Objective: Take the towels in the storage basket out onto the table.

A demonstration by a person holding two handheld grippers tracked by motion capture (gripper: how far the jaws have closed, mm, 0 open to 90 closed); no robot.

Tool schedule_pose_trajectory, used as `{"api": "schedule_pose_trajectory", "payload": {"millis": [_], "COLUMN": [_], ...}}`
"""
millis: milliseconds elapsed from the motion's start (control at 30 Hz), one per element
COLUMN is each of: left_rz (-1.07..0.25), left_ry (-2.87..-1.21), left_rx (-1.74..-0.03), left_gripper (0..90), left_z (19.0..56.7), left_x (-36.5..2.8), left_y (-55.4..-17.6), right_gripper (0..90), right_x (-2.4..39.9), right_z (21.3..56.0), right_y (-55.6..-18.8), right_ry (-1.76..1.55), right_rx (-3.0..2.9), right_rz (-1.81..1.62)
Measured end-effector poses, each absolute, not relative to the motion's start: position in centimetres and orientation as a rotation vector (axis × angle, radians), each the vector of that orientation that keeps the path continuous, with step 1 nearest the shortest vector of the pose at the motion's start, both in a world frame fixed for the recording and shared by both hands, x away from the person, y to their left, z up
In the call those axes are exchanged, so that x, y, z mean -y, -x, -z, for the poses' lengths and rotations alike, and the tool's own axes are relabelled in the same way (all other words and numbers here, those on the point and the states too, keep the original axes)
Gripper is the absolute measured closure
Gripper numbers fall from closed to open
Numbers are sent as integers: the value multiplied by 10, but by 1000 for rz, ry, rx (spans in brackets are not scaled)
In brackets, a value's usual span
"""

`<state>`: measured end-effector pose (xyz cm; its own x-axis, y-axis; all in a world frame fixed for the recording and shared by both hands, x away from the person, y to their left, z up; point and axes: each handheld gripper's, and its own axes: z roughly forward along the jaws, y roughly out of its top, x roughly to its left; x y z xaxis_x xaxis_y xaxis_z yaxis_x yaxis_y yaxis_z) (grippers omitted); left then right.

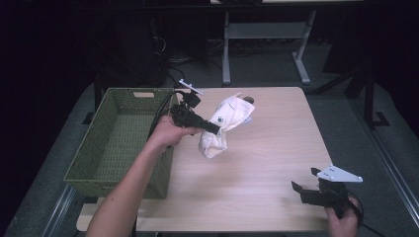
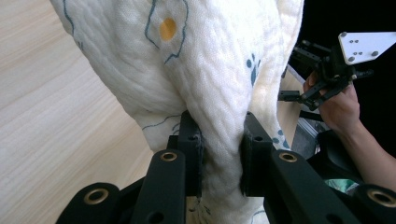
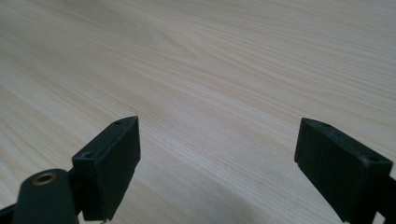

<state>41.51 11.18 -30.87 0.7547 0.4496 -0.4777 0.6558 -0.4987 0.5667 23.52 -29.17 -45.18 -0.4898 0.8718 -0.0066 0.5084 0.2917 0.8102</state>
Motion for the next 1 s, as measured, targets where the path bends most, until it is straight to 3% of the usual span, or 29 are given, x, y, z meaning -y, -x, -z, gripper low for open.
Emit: {"api": "schedule_pose_trajectory", "payload": {"millis": [1000], "left_rz": [431], "left_ry": [-2206], "left_rx": [-939], "left_gripper": [734], "left_z": [381], "left_x": [-38], "left_y": [-423], "right_gripper": [140], "right_x": [293], "right_z": [449], "right_y": [-233], "right_ry": [-1229], "right_rx": [-2112], "right_rz": [-1093]}}
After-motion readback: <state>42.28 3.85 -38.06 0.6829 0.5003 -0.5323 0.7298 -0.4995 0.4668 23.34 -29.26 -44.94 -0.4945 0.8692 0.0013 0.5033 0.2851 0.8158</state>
